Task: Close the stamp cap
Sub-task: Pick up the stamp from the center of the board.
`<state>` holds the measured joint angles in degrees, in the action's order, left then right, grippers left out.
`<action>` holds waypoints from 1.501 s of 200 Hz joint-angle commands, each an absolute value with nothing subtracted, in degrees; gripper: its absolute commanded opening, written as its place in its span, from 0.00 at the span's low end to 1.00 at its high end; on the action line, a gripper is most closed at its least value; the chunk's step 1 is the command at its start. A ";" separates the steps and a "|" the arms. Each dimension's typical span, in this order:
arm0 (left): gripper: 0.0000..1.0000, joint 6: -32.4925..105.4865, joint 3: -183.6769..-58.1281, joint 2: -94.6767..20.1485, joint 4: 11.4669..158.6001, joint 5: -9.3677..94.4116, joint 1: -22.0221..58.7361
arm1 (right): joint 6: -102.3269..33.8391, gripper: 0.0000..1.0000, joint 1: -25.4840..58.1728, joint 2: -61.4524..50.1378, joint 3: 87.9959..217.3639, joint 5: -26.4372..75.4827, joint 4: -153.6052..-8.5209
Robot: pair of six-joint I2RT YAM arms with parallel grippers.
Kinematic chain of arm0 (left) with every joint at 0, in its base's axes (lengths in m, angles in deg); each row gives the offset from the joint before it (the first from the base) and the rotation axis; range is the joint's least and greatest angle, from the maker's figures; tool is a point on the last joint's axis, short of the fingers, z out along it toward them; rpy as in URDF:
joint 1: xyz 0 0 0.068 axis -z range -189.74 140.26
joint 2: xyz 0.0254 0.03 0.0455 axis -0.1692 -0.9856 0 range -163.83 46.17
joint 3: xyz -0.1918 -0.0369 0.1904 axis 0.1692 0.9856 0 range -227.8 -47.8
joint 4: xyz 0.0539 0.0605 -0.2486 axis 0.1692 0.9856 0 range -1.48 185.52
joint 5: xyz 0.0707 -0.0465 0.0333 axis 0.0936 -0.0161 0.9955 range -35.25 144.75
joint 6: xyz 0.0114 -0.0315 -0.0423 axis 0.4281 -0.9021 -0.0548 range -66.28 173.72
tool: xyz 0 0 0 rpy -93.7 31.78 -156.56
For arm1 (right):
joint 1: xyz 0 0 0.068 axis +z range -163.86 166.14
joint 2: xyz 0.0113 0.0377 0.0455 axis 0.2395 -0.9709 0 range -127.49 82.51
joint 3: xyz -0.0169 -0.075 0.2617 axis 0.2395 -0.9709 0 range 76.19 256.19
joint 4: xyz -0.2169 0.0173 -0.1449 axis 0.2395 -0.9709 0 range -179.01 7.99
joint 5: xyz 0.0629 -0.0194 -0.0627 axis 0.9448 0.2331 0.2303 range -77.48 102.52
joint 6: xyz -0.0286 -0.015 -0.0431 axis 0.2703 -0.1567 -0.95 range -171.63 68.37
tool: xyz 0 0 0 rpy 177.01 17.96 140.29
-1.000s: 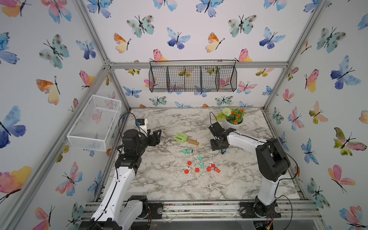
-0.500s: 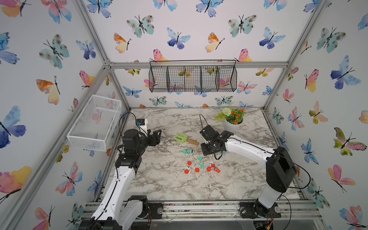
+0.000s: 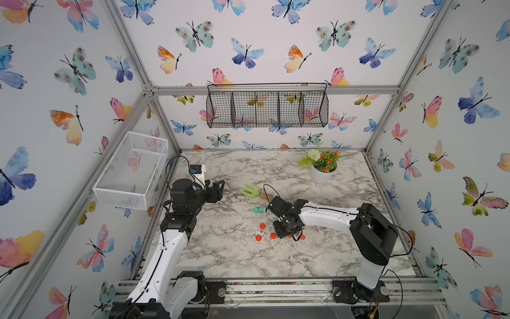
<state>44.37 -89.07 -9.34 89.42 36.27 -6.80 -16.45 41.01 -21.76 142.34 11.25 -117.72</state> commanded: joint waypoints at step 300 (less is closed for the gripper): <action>0.66 26.10 -101.19 -11.38 103.73 26.52 3.70 | -41.80 0.10 41.51 2.79 127.85 14.87 -82.11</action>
